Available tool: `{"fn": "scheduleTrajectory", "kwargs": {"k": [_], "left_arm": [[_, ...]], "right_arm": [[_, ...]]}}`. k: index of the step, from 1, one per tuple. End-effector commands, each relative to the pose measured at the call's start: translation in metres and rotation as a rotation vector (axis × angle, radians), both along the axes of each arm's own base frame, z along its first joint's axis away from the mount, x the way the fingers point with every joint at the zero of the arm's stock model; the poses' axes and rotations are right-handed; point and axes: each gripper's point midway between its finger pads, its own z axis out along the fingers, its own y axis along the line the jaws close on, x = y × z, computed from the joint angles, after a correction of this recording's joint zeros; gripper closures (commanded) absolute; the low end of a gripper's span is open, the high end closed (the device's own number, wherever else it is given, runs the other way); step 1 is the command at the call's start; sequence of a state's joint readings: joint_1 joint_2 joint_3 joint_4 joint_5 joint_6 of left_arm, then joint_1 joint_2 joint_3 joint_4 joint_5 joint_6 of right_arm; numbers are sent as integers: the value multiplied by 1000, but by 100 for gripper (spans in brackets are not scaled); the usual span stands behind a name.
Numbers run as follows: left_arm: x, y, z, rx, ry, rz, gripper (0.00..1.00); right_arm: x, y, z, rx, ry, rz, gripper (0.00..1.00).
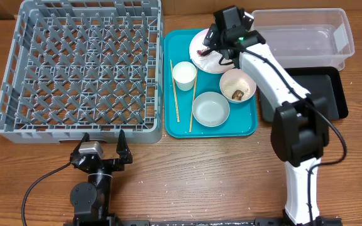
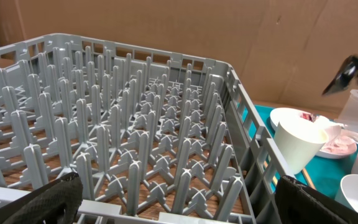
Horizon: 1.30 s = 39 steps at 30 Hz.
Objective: Sort waste into correct bins and load items into the dishwasher
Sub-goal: 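Reach the right gripper to the white plate and grasp the wrapper and tissue, then carry the wrapper and tissue right and drop them into the clear bin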
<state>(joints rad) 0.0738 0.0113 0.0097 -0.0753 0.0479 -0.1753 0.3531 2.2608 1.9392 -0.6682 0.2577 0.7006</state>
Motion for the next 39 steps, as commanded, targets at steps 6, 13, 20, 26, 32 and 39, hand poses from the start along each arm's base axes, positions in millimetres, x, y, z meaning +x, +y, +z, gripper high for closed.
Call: {"fn": "scheduleTrajectory", "kwargs": {"k": [6, 13, 20, 26, 32, 39], "left_arm": [[0, 2, -2, 19, 3, 10, 0], [0, 2, -2, 19, 3, 10, 0], [0, 2, -2, 19, 3, 10, 0], [0, 2, -2, 19, 3, 10, 0], [0, 2, -2, 19, 3, 10, 0], [0, 2, -2, 19, 3, 10, 0]], "right_arm": [[24, 0, -18, -14, -69, -42, 0], [24, 0, -51, -15, -27, -56, 3], [13, -2, -73, -32, 40, -49, 12], [2, 0, -98, -34, 115, -31, 35], [11, 3, -86, -24, 80, -24, 88], [28, 10, 16, -56, -68, 85, 96]]}}
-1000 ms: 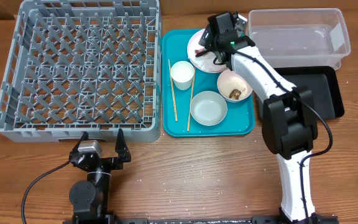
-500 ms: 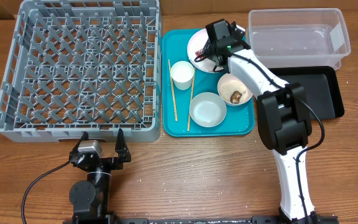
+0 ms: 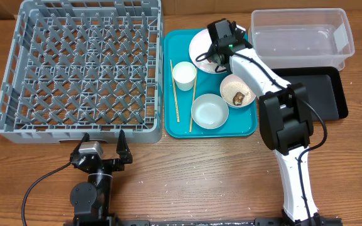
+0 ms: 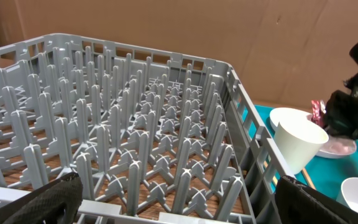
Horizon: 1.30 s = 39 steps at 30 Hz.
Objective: Sort waste into correct bins and load items into the dishwasher
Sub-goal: 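Carry the wrapper and tissue right and drop them into the clear bin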
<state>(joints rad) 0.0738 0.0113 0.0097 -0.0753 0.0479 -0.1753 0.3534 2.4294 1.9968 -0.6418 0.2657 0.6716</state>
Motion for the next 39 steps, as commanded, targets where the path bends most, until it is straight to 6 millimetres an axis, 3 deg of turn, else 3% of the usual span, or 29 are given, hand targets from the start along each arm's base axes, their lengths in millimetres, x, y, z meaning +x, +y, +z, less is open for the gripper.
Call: {"fn": "scheduleTrajectory", "kwargs": {"k": [1, 5, 8, 11, 14, 16, 17, 20, 24, 25, 27, 28, 30, 31, 34, 39], "left_arm": [[0, 2, -2, 19, 3, 10, 0], [0, 2, -2, 19, 3, 10, 0], [0, 2, -2, 19, 3, 10, 0], [0, 2, -2, 19, 3, 10, 0], [0, 2, -2, 19, 3, 10, 0], [0, 2, -2, 19, 3, 10, 0], [0, 2, -2, 19, 3, 10, 0], [0, 2, -2, 19, 3, 10, 0], [0, 2, -2, 19, 3, 10, 0], [0, 2, -2, 19, 3, 10, 0], [0, 2, -2, 19, 3, 10, 0], [0, 2, -2, 19, 3, 10, 0], [0, 2, -2, 19, 3, 10, 0], [0, 2, -2, 19, 3, 10, 0], [0, 2, -2, 19, 3, 10, 0], [0, 2, -2, 19, 3, 10, 0]], "right_arm": [[18, 7, 110, -1, -172, 83, 96], [11, -9, 192, 23, -263, 57, 96], [5, -41, 249, 48, -352, 0, 96], [5, -75, 270, 50, -390, -59, 96], [7, -119, 264, 83, -377, -198, 96], [8, -163, 243, 122, -345, -363, 96], [9, -176, 234, 136, -333, -411, 96], [11, -207, 206, 161, -300, -514, 96], [17, -225, 171, 154, -250, -554, 96], [19, -227, 162, 151, -237, -557, 91], [21, -228, 147, 141, -211, -555, 51], [21, -228, 146, 129, -207, -540, 26], [22, -228, 149, 108, -210, -510, 5], [23, -228, 152, 100, -216, -496, 0], [24, -222, 178, 84, -246, -400, 0], [8, -191, 252, 122, -319, -172, 0]]}}
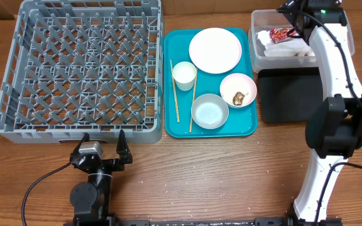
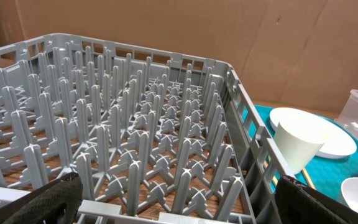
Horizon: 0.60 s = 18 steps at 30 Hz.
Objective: Sort waste into correct bins and load items into the dishwasher
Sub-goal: 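Carry the wrapper and tissue right and drop them into the clear bin, then move the right gripper to the pink bowl and grasp its rim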
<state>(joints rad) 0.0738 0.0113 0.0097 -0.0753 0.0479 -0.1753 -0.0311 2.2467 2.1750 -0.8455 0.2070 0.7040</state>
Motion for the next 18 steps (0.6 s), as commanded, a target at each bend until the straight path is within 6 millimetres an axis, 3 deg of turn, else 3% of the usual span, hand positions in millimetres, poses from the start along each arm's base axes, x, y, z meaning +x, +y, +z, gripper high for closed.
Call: {"fn": "scheduleTrajectory", "kwargs": {"k": [1, 4, 8, 10, 14, 18], "left_arm": [[0, 2, -2, 19, 3, 10, 0], [0, 2, -2, 19, 3, 10, 0], [0, 2, -2, 19, 3, 10, 0], [0, 2, -2, 19, 3, 10, 0], [0, 2, -2, 19, 3, 10, 0], [0, 2, -2, 19, 3, 10, 0]], "right_arm": [[-20, 35, 121, -1, -189, 242, 0], [-58, 66, 153, 72, -183, 374, 0], [-109, 101, 158, 112, -77, 463, 0], [-134, 140, 133, 66, 59, 590, 2], [-142, 167, 93, -34, 197, 631, 19], [-141, 191, 48, -108, 306, 666, 27]]}}
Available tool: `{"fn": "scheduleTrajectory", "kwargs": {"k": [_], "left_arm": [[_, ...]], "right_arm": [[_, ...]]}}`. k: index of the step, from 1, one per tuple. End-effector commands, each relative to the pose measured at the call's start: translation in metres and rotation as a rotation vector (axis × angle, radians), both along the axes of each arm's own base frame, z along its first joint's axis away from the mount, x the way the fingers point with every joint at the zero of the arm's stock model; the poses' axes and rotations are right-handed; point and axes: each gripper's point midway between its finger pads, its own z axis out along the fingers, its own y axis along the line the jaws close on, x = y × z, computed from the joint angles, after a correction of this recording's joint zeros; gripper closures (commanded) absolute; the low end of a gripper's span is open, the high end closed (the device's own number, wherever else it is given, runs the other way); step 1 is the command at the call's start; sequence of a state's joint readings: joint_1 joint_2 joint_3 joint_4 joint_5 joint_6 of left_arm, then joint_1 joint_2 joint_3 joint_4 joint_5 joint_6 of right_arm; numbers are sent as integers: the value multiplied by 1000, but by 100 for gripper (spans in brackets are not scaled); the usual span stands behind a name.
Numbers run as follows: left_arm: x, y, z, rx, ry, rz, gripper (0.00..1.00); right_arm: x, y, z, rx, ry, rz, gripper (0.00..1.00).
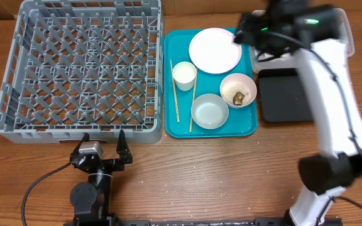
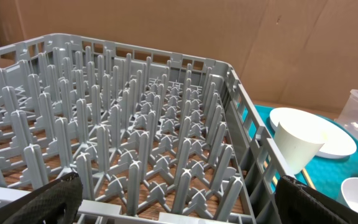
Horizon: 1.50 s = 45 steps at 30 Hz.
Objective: Sort waste into correct bins and load items into the dishwasher
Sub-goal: 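Move the right gripper to the pink bowl and grasp its rim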
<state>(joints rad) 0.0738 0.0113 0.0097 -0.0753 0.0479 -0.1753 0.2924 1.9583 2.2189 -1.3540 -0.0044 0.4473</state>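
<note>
The grey dish rack point(image 1: 80, 66) fills the left of the table and most of the left wrist view point(image 2: 135, 143). On the teal tray point(image 1: 250, 125) lie a bare white plate point(image 1: 215, 50), a white cup point(image 1: 184, 74), two chopsticks point(image 1: 175, 91), a white bowl point(image 1: 209, 110) and a pink bowl point(image 1: 238, 90) holding a brown scrap. My right gripper point(image 1: 245, 30) is a dark blur over the tray's far right corner, beside the plate; its jaws cannot be made out. My left gripper point(image 1: 101, 149) rests open in front of the rack, holding nothing point(image 2: 179, 202).
The clear plastic bin stands right of the tray, with something pinkish showing through its wall; overhead, my right arm covers most of it. A black tray point(image 1: 285, 94) lies in front of the bin. Cardboard walls stand behind the rack.
My right arm has gone from over the clear bin leftwards to the tray's far right corner, and is blurred. The dishes, rack and left gripper are unchanged.
My right gripper was at the white plate, which held a red wrapper and scraps. Then it sat low on that plate. Later it was over the clear bin with the wrapper and napkin lying inside and the plate bare. Now it is back over the tray.
</note>
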Motion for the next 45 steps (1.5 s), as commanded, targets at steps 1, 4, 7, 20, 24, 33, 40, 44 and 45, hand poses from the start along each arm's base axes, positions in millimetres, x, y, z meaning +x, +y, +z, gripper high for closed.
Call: {"fn": "scheduleTrajectory", "kwargs": {"k": [1, 4, 7, 20, 24, 33, 40, 44, 45], "left_arm": [[0, 2, -2, 19, 3, 10, 0], [0, 2, -2, 19, 3, 10, 0], [0, 2, -2, 19, 3, 10, 0], [0, 2, -2, 19, 3, 10, 0], [0, 2, -2, 19, 3, 10, 0], [0, 2, -2, 19, 3, 10, 0], [0, 2, -2, 19, 3, 10, 0], [0, 2, -2, 19, 3, 10, 0], [0, 2, -2, 19, 3, 10, 0]], "right_arm": [[5, 6, -56, -156, 93, 34, 28], [4, 17, -91, -203, 162, 76, 37], [5, 22, -123, -228, 227, 91, 38], [-10, 47, -210, -184, 435, 193, 38], [-21, 44, -228, -199, 480, 196, 47], [-18, 45, -238, -185, 467, 148, 96], [-16, 46, -221, -186, 463, 155, 96], [-12, 46, -186, -176, 437, 152, 96], [-11, 45, -169, -173, 424, 155, 96]]}}
